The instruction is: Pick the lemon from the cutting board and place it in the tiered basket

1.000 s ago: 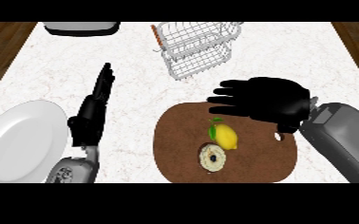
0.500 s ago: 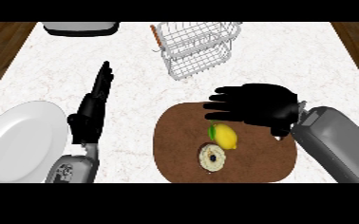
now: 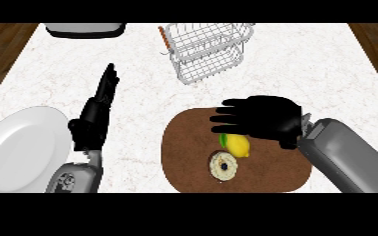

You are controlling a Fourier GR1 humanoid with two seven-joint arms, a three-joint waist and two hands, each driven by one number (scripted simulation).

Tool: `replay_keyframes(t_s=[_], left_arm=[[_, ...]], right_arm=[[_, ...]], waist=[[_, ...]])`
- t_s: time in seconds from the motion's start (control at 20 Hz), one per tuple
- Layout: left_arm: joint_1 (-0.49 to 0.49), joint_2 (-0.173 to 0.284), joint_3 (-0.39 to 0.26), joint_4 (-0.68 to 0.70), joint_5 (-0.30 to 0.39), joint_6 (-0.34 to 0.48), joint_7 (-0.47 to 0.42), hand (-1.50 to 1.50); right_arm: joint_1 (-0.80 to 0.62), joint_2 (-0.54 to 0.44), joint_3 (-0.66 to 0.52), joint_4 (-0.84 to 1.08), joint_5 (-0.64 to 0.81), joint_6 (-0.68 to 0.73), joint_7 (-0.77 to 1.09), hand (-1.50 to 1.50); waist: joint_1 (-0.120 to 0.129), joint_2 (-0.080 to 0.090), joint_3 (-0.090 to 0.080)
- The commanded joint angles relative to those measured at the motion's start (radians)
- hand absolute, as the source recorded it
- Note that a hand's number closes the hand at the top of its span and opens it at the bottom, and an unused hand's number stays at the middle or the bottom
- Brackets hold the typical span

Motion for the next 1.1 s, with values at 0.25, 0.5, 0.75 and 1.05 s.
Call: replay_keyframes(t_s=[0.25, 0.5, 0.75, 1.05], left_arm=[[0.041, -0.032, -0.032, -0.021, -0.046, 0.025, -0.019, 0.0], [0.048, -0.046, -0.045, -0.044, -0.051, 0.022, -0.001, 0.0], [0.025, -0.025, 0.002, -0.023, -0.025, -0.003, -0.002, 0.0], [0.027, -0.02, 0.011, -0.026, -0.03, -0.007, 0.004, 0.0]], right_arm=[[-0.011, 0.049, -0.007, 0.066, 0.066, 0.06, -0.061, -1.5], [0.041, 0.072, -0.007, 0.068, 0.085, 0.014, -0.065, -1.5], [0.037, 0.148, -0.013, 0.11, 0.131, 0.03, -0.046, -1.5], [0.102, 0.16, 0.008, 0.086, 0.15, 0.035, -0.055, -1.5]], waist=[[0.001, 0.0, 0.0], [-0.002, -0.001, 0.0], [-0.001, 0.0, 0.0], [-0.004, -0.001, 0.0]])
